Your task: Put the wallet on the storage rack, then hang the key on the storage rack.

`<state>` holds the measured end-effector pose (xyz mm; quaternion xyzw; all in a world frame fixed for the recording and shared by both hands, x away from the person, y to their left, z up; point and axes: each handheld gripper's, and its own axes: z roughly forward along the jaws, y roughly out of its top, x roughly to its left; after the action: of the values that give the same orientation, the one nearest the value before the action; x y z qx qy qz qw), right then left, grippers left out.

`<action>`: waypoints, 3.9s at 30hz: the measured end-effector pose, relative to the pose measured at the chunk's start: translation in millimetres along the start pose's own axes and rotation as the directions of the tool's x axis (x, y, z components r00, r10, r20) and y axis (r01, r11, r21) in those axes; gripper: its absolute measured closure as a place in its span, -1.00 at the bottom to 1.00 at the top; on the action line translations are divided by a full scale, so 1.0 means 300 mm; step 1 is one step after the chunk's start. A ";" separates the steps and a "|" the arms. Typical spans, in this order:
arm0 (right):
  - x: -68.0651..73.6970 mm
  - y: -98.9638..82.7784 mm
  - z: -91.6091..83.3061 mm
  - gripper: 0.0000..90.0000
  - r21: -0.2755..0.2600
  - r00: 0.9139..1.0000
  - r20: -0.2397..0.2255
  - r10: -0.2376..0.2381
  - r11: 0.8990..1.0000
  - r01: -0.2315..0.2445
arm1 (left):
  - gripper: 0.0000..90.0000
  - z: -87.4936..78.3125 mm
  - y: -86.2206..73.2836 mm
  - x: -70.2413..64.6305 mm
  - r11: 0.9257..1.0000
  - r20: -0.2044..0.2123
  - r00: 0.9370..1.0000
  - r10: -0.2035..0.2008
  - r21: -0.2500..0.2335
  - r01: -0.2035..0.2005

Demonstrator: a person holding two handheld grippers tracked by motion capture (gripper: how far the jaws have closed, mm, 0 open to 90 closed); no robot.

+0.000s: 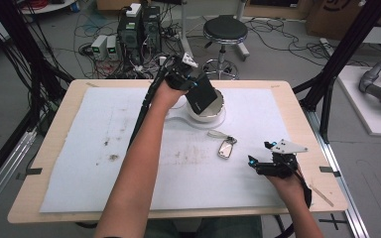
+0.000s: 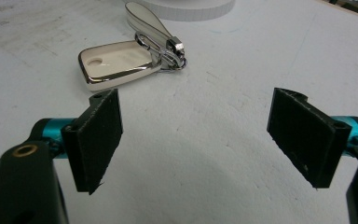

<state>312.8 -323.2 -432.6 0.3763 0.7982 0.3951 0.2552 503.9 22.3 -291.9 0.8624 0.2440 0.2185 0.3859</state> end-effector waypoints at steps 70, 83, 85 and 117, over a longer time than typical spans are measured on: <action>0.006 0.033 0.050 -0.59 -0.014 0.998 -0.027 0.048 0.999 -0.049 | -0.54 -0.362 -0.697 -0.227 0.954 0.139 0.967 -0.211 -0.188 0.235; 0.016 0.045 0.055 -0.60 -0.019 0.999 -0.012 0.040 0.999 -0.040 | -0.58 -0.418 -0.755 -0.180 0.934 0.128 0.961 -0.247 -0.234 0.271; 0.013 0.048 0.058 -0.59 -0.024 0.999 -0.012 0.050 0.998 -0.050 | -0.58 -0.424 -0.765 -0.177 0.934 0.123 0.961 -0.249 -0.232 0.271; -0.030 0.205 0.293 -0.59 0.011 0.999 -0.048 -0.001 1.000 0.002 | -0.58 -0.442 -0.850 -0.166 0.941 0.093 0.959 -0.267 -0.189 0.280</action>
<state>404.8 -266.9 -429.9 0.3675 0.8065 0.3995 0.2343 325.4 215.8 -417.8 0.7837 0.3254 0.1577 0.5050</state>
